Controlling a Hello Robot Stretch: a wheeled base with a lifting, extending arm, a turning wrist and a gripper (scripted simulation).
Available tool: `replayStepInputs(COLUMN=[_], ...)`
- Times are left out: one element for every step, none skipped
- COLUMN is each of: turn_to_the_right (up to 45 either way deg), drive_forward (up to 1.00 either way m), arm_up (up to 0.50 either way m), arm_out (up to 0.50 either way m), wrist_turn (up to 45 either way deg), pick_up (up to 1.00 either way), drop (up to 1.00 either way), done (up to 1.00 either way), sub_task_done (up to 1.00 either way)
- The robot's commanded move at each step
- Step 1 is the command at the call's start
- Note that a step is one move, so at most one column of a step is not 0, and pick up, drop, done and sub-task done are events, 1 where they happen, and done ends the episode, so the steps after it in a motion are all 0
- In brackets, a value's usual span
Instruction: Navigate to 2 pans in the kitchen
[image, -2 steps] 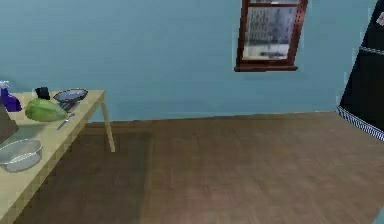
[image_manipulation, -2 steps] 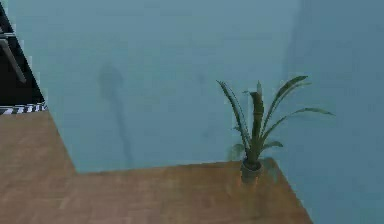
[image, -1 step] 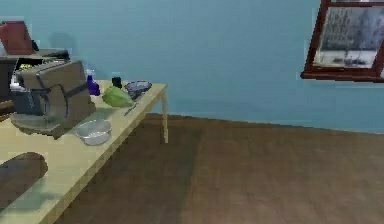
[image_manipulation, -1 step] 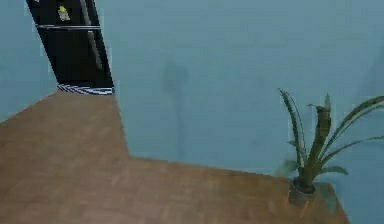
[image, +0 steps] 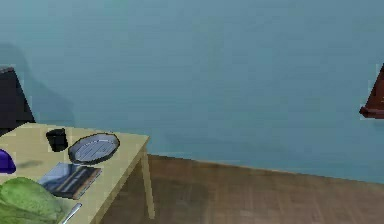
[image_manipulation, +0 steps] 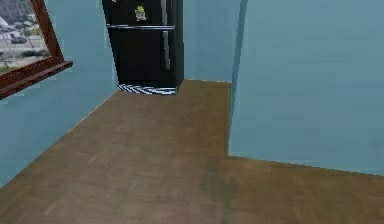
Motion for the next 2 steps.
replayStepInputs(turn_to_the_right=[9.0,0.0], drive_forward=[0.00,0.15], arm_up=[0.00,0.00], arm_out=[0.00,0.00], wrist_turn=[0.0,0.0], pick_up=[0.00,0.00], drop=[0.00,0.00], done=[0.00,0.00], sub_task_done=[0.00,0.00])
